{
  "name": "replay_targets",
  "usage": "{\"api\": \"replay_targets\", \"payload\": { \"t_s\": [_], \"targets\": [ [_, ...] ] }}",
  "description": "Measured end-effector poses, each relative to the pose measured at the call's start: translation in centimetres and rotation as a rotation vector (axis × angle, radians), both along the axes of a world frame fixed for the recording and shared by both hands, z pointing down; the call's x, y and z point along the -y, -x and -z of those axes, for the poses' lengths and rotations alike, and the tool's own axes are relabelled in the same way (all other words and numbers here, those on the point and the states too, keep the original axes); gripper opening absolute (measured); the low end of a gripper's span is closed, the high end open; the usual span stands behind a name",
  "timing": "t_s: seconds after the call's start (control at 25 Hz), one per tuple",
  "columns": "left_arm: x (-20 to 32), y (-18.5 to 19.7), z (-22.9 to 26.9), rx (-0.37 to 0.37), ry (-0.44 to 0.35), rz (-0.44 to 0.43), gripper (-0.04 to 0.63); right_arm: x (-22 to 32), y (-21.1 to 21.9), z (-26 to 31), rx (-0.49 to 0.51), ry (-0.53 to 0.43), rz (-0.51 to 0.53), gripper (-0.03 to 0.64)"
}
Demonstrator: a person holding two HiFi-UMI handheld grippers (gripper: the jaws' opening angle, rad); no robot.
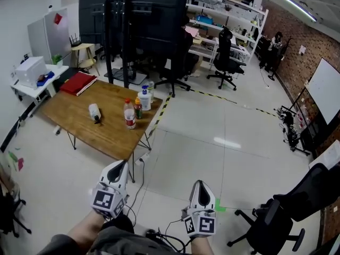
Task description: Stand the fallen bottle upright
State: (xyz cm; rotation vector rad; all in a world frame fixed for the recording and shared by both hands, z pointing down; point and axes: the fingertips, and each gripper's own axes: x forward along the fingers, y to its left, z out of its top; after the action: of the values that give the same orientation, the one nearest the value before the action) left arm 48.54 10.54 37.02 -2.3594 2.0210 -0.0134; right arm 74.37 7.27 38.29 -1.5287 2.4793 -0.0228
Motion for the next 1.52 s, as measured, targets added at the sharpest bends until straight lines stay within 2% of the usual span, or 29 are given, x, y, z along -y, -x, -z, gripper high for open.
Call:
{"api": "replay_targets", "payload": {
  "t_s": [0.2, 0.4, 0.6, 0.76, 0.88, 1.08, 1.24, 1.52],
  "targets": [
    [2.1, 5.2, -1.2, -0.026, -0.001, -0.007, 0.018, 1.4, 5.1, -0.8, 0.017, 0.014, -0.002, 0.0],
    [6.1, 12.2, -1.6, -0.025, -0.014, -0.065, 0.018, 4.8, 12.2, -1.4, 0.01, 0.023, -0.047, 0.0],
    [9.9, 23.7, -1.4, -0.03, -0.02, -0.079, 0.018, 8.7, 23.7, -0.9, -0.007, 0.011, -0.067, 0.0],
    [11.6, 33.2, -1.7, 0.022, -0.044, -0.084, 0.018, 11.1, 33.0, -1.3, -0.021, 0.02, -0.087, 0.0],
    [11.8, 40.1, -2.1, 0.018, -0.048, -0.117, 0.018, 11.6, 39.5, -1.5, -0.032, 0.034, -0.107, 0.0],
    [13.6, 49.7, -2.2, -0.015, -0.004, -0.134, 0.018, 12.5, 46.8, -0.5, -0.052, 0.036, -0.177, 0.0],
    [15.3, 52.9, -1.4, -0.04, 0.005, -0.169, 0.018, 12.7, 50.0, 1.3, -0.078, 0.007, -0.221, 0.0],
    [16.5, 54.0, -2.1, -0.038, 0.013, -0.214, 0.018, 12.9, 52.5, 1.2, -0.098, -0.004, -0.239, 0.0]
  ]
}}
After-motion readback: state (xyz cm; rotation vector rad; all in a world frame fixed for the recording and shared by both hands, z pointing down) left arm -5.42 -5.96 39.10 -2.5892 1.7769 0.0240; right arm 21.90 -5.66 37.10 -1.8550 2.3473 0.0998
